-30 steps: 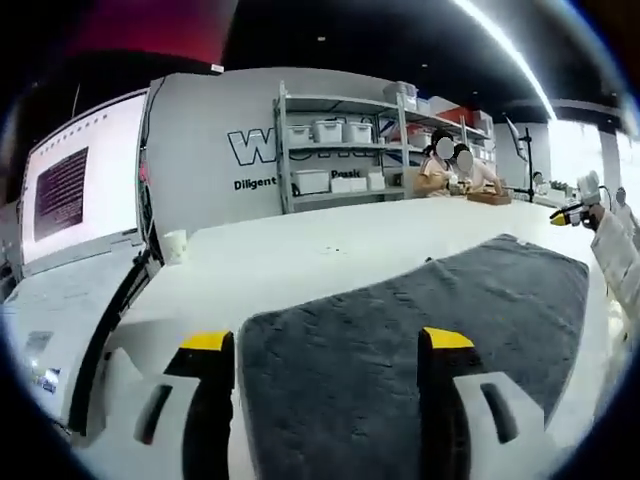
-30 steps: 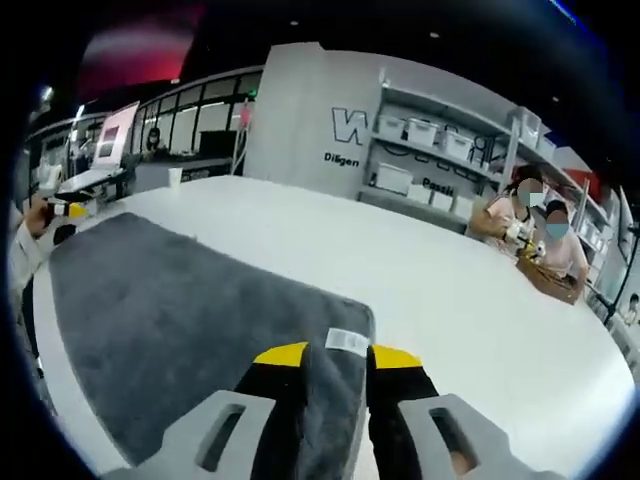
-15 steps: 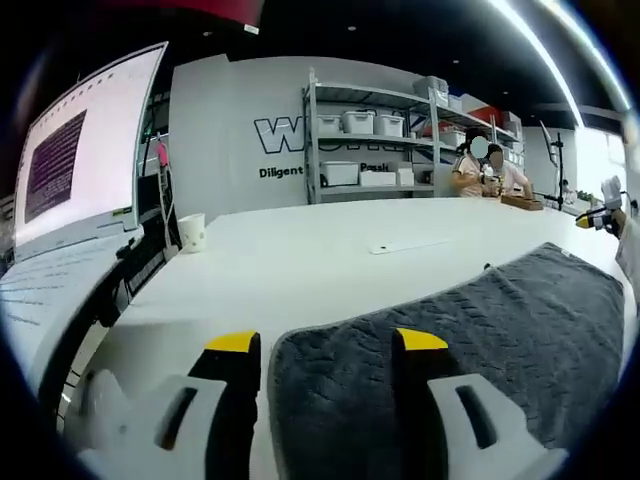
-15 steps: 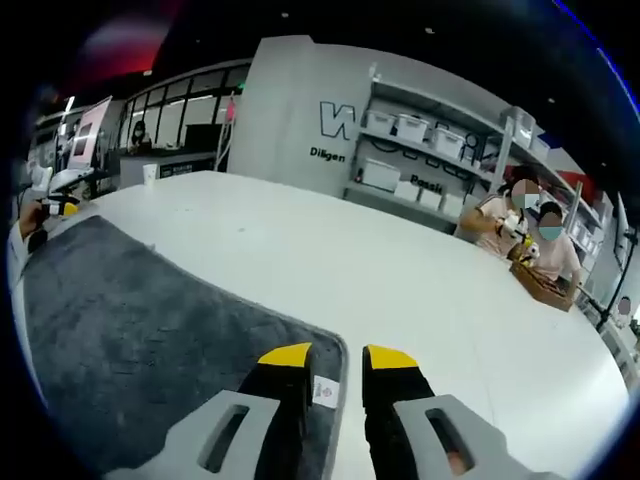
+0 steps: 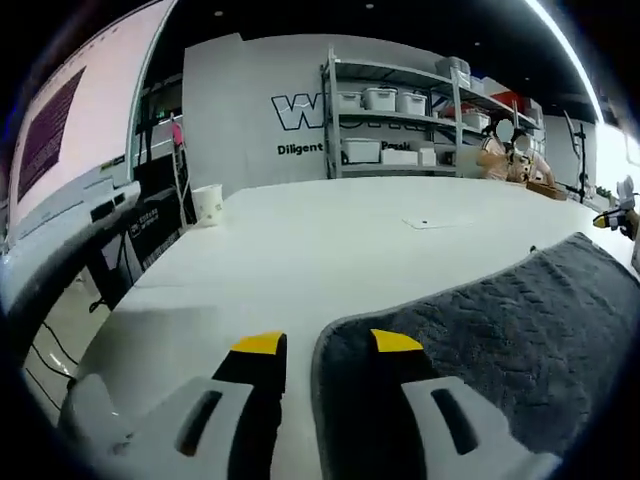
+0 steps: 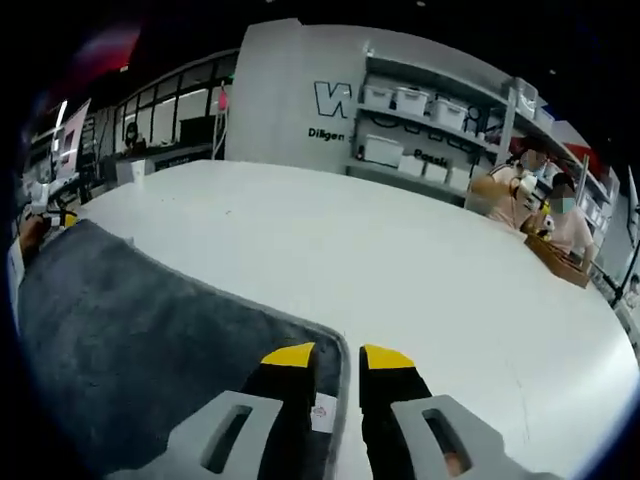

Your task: Open the folded towel by lifting each exposed corner and separating the folded layers until the towel lies flat within the target outline without major curled edges

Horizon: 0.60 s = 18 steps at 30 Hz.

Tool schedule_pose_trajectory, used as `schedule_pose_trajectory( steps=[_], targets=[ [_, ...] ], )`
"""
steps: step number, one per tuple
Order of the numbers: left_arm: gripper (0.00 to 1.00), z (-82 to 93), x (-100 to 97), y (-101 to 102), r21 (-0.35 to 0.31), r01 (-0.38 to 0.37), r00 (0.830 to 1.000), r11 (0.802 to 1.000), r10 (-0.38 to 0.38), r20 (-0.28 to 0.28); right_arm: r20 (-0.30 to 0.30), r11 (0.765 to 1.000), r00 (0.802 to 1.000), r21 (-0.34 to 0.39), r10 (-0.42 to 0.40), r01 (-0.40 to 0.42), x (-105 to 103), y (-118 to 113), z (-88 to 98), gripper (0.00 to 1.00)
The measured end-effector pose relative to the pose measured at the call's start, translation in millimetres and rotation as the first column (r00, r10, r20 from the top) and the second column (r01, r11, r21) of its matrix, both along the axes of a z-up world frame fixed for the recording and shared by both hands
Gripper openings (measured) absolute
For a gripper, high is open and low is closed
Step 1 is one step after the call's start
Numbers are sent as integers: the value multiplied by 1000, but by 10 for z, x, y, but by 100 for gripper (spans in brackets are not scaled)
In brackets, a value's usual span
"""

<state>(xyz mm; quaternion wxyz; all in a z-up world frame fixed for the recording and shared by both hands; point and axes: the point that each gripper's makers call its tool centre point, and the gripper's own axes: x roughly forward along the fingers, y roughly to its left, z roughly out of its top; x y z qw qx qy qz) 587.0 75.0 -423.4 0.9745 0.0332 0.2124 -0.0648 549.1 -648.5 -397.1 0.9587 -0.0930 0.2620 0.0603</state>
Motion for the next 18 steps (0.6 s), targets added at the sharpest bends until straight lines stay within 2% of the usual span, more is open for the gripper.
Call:
schedule_pose_trajectory(
  steps=[4,9,14,16,18],
  targets=[
    [24,-81,11,12,3,2,1000,1000,-2,-17,-28,1000,999,-2,-15,15,8,-74,-132,10],
    [22,-118,24,18,-16,6,1000,1000,-7,-25,-42,998,999,58,-21,24,32,-106,-248,8],
    [22,-133,12,14,-27,9,1000,1000,-10,-22,-55,998,998,65,-17,21,118,-134,-323,8],
    [21,-132,7,8,-18,15,1000,1000,-16,-17,-55,996,998,93,3,2,153,-99,-347,4],
    [19,-133,12,3,-11,24,1000,1000,-24,-12,-68,996,998,90,9,-3,156,-86,-394,0]
  ],
)
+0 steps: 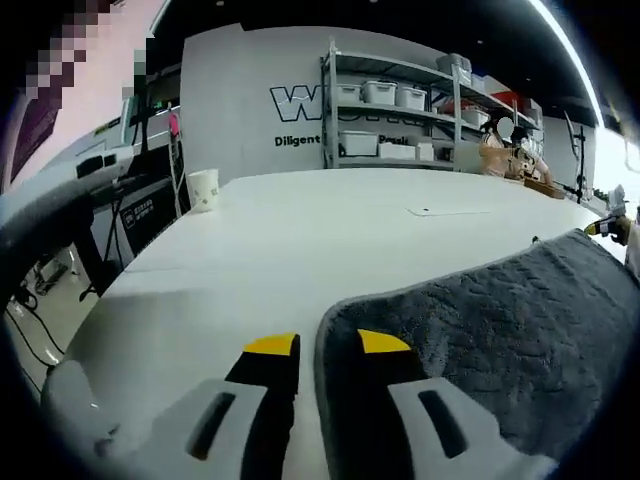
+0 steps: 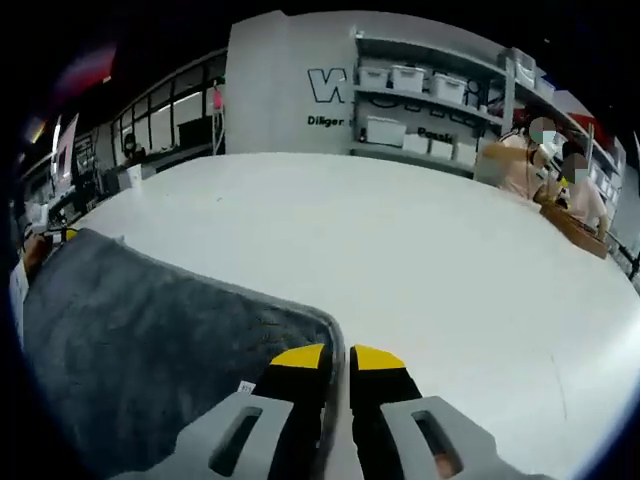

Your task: Open the folded towel by lifting each exposed corner and separating the folded layers until the towel lies flat within the target outline without major curled edges

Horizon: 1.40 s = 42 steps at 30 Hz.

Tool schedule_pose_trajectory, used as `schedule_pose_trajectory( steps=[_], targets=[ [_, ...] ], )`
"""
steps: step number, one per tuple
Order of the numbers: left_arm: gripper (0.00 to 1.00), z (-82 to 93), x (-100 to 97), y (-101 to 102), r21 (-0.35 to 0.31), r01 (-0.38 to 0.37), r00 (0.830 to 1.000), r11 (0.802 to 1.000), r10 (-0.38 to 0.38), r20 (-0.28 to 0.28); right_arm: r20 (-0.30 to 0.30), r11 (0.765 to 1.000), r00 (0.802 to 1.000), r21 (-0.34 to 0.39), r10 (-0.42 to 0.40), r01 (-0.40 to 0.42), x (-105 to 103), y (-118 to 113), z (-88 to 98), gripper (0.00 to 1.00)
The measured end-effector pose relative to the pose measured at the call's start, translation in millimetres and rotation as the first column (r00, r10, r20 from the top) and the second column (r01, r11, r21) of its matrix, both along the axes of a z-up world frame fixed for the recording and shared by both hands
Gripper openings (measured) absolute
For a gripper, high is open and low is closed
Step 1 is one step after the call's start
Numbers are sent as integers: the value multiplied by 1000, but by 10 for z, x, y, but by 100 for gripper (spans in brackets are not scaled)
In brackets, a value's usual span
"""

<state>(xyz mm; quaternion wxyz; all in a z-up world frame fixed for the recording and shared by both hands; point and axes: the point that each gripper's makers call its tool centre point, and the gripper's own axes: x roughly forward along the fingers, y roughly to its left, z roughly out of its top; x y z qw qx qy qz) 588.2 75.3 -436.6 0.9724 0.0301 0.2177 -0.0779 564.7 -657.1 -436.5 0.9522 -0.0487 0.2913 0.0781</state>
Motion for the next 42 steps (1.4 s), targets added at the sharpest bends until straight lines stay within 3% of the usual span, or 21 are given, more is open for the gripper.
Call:
schedule_pose_trajectory(
  steps=[10,13,18,42],
  targets=[
    [12,-1,-2,-44,-13,29,1000,999,-29,5,-12,1000,1000,-1,5,-5,2,-13,-55,0],
    [6,-1,-1,-78,-3,48,999,999,-48,11,-12,1000,1000,-16,9,-9,1,-8,-60,0],
    [6,0,12,-60,20,45,999,999,-46,15,-10,998,1000,-59,0,0,10,-47,-55,0],
    [7,29,79,26,145,22,997,989,-32,66,10,995,1000,-97,-5,6,49,-119,-56,0]
  ],
)
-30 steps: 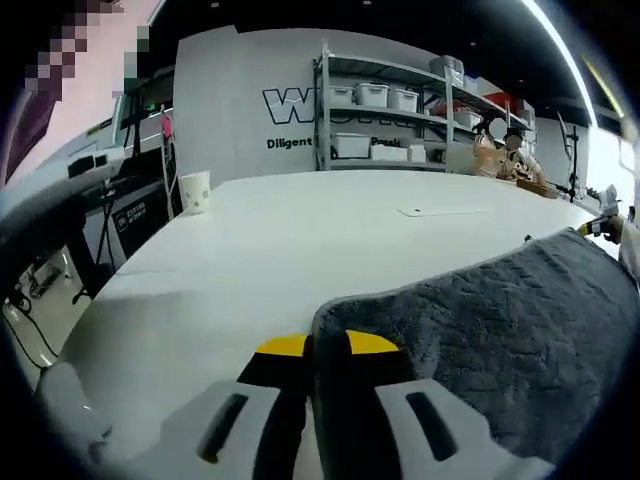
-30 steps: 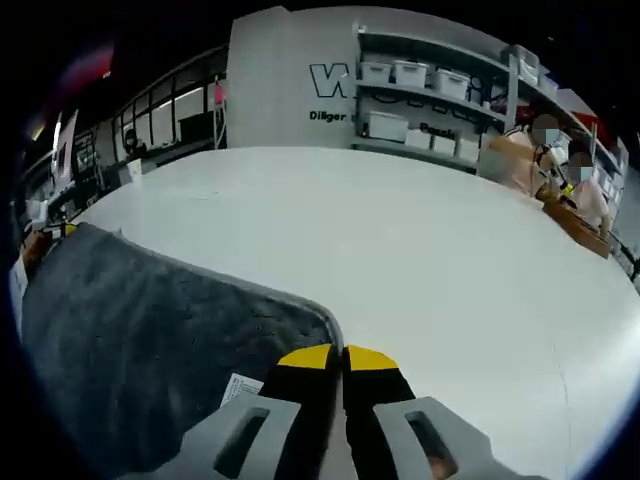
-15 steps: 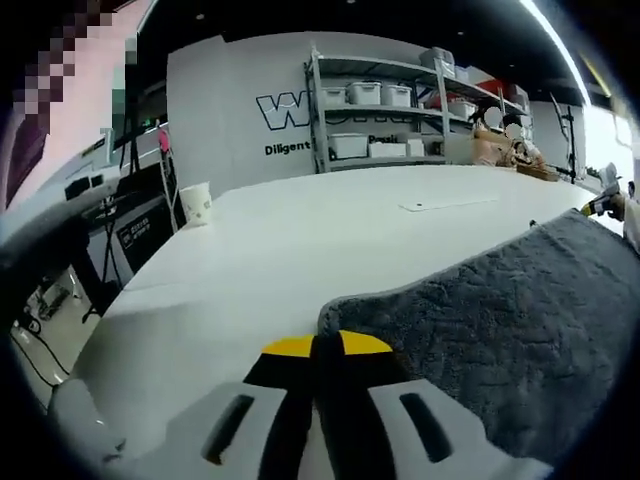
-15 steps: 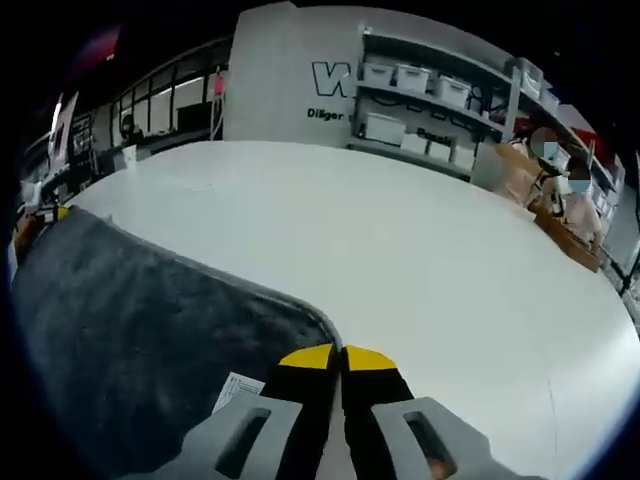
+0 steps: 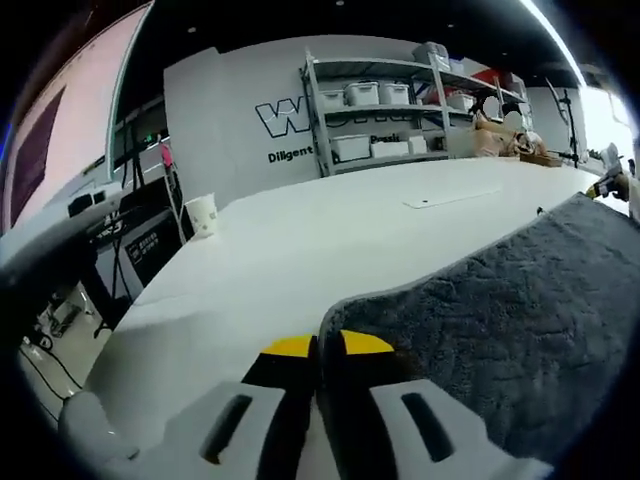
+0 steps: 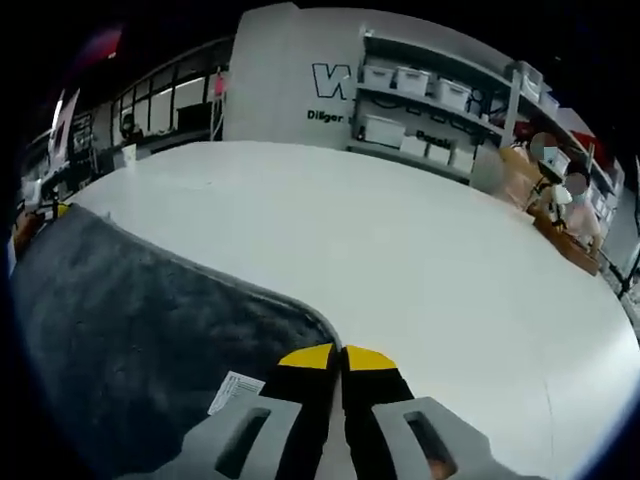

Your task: Open the folded towel by lifting each exposed corner and separating the folded layers until the towel lies flat within the target outline without major curled edges

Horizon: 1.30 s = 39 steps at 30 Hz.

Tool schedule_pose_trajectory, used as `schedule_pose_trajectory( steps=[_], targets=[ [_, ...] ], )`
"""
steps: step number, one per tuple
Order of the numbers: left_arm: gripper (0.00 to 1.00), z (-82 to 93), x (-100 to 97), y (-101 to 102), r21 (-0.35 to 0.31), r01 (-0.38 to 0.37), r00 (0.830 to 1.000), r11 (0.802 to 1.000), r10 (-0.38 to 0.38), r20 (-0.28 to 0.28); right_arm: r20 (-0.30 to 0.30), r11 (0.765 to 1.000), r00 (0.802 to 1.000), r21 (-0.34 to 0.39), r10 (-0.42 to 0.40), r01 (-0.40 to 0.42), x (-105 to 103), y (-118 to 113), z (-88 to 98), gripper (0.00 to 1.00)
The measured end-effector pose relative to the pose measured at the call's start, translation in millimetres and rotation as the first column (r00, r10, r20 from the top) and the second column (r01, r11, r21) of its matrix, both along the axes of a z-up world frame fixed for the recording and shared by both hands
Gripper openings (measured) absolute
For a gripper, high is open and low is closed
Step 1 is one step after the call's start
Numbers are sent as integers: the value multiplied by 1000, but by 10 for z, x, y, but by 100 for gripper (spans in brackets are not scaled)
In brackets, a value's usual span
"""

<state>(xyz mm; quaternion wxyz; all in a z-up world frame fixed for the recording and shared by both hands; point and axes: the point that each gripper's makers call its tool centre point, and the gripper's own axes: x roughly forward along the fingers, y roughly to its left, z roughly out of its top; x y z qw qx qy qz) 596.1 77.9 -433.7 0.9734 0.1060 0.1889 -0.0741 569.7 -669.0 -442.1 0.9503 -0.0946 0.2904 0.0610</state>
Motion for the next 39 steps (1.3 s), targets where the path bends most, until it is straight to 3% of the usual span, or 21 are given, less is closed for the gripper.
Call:
schedule_pose_trajectory(
  steps=[5,12,21,22,28,32,37,39],
  targets=[
    [8,1,-2,10,-8,-7,1000,1000,7,2,-13,995,1000,-105,1,-3,0,-30,17,1],
    [15,18,-6,34,-7,-21,1000,1000,21,6,-7,975,1000,-222,-20,17,23,-73,73,17],
    [35,67,-25,48,-31,-36,999,999,36,10,8,971,997,-229,-74,74,4,-186,166,43],
    [38,76,-34,6,-67,-30,1000,997,30,5,12,971,996,-222,-83,84,-8,-221,208,45],
    [44,196,-45,49,-88,-55,997,995,59,39,24,969,993,-220,-112,115,-102,-288,333,53],
    [48,258,-80,-45,-140,-31,998,990,37,40,18,977,995,-187,-101,102,-149,-250,411,63],
    [60,260,-109,-151,-159,-11,1000,987,15,22,6,981,995,-166,-102,102,-259,-197,486,80],
    [67,236,-140,-231,-202,8,1000,979,-9,-4,-7,980,994,-163,-114,111,-337,-199,523,85]
  ],
)
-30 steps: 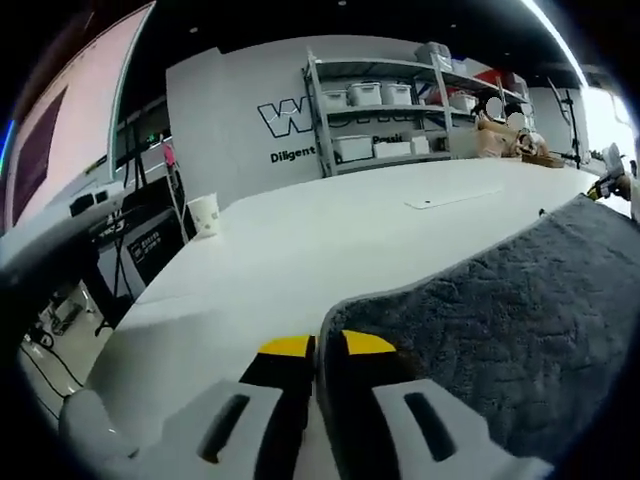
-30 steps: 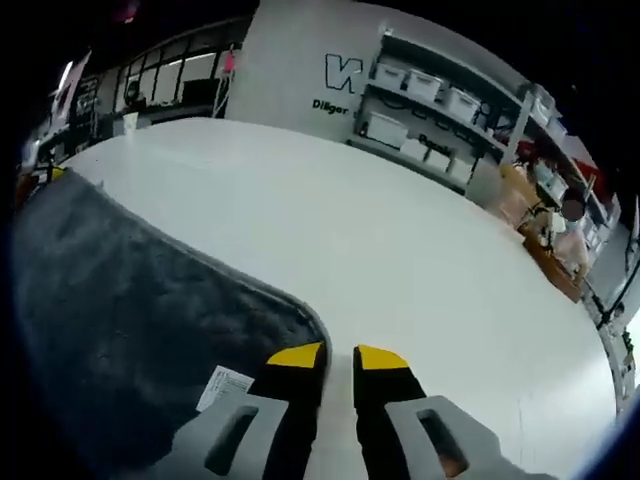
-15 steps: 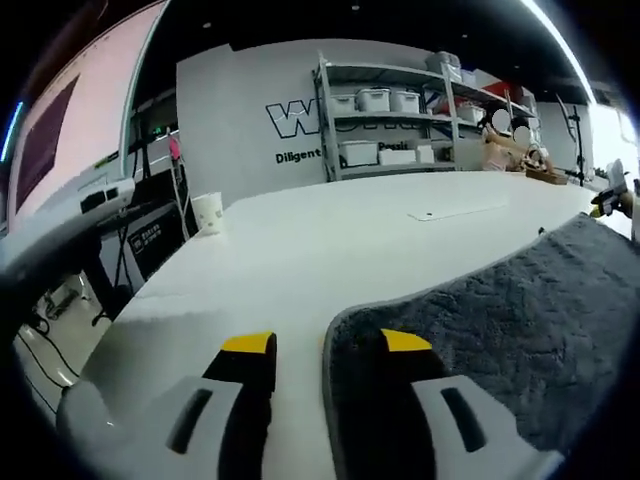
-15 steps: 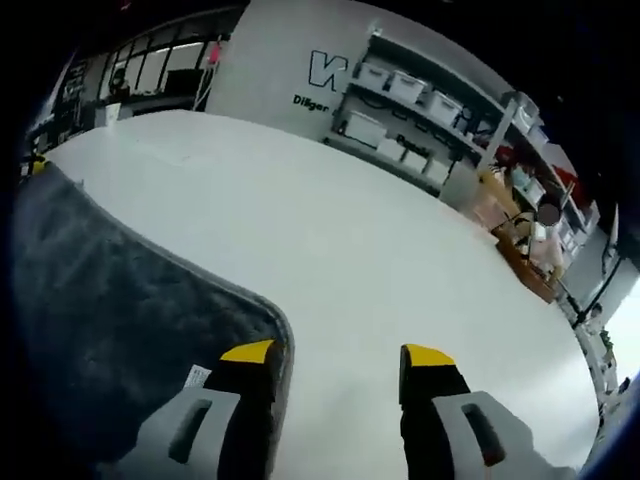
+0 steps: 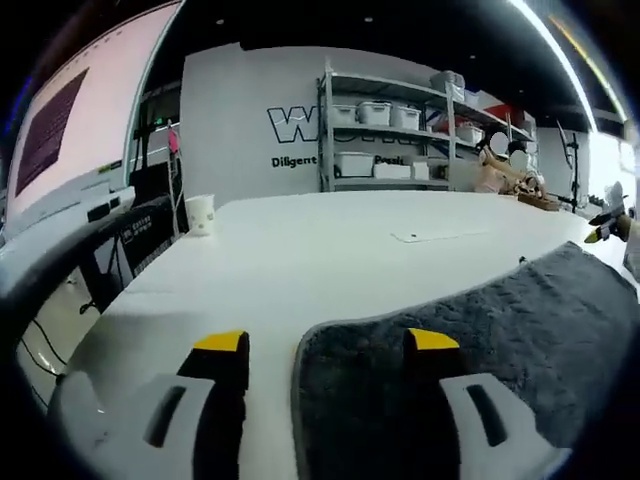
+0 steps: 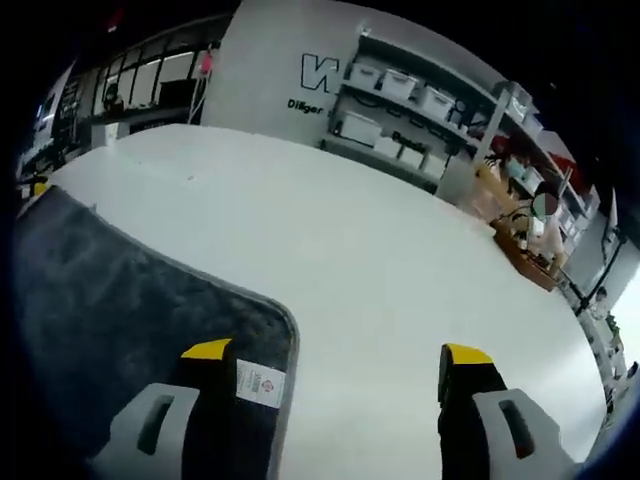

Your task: Open the folded towel by lifting each exposed corner and separating the folded layers until the towel lies flat within the target outline without major curled edges

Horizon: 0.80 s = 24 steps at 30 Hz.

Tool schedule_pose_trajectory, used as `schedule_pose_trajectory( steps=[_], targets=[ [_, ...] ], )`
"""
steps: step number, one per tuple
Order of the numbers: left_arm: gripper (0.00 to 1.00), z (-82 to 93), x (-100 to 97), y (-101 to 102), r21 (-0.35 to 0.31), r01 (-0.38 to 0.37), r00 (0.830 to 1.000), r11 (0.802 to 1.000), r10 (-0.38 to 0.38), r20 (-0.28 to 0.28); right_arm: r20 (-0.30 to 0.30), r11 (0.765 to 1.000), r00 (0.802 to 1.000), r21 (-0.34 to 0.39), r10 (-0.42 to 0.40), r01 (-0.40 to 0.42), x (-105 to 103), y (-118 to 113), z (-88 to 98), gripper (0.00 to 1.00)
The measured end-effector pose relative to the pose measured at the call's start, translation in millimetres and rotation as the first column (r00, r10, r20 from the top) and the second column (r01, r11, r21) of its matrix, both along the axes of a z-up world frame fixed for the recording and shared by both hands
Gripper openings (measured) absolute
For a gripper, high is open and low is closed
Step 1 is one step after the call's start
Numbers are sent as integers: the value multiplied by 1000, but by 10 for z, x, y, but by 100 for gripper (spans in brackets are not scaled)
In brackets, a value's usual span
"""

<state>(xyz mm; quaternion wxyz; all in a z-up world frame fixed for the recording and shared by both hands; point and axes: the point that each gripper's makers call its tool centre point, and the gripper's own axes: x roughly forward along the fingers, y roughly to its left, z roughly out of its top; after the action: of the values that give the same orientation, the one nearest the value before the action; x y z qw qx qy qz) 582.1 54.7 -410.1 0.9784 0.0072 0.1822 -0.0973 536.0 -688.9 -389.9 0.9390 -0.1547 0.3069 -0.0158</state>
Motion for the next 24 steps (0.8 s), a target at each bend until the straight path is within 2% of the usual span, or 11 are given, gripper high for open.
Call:
schedule_pose_trajectory(
  steps=[2,5,9,17,24],
  targets=[
    [76,13,-24,-59,-19,23,1000,1000,-23,-4,1,1000,1000,-1,-3,3,-53,4,40,88],
    [83,51,-83,-181,-24,69,998,997,-69,-6,-3,1000,1000,26,-3,3,-109,40,77,98],
    [98,85,-147,-287,-39,91,996,995,-91,-9,-13,998,1000,50,27,-27,-201,150,115,99],
    [99,263,-425,-607,-48,190,982,981,-191,-11,-38,990,992,79,124,-121,-532,490,215,99],
    [99,440,-741,-691,-46,209,978,977,-210,-6,-23,978,984,117,176,-173,-820,690,275,99]
  ],
)
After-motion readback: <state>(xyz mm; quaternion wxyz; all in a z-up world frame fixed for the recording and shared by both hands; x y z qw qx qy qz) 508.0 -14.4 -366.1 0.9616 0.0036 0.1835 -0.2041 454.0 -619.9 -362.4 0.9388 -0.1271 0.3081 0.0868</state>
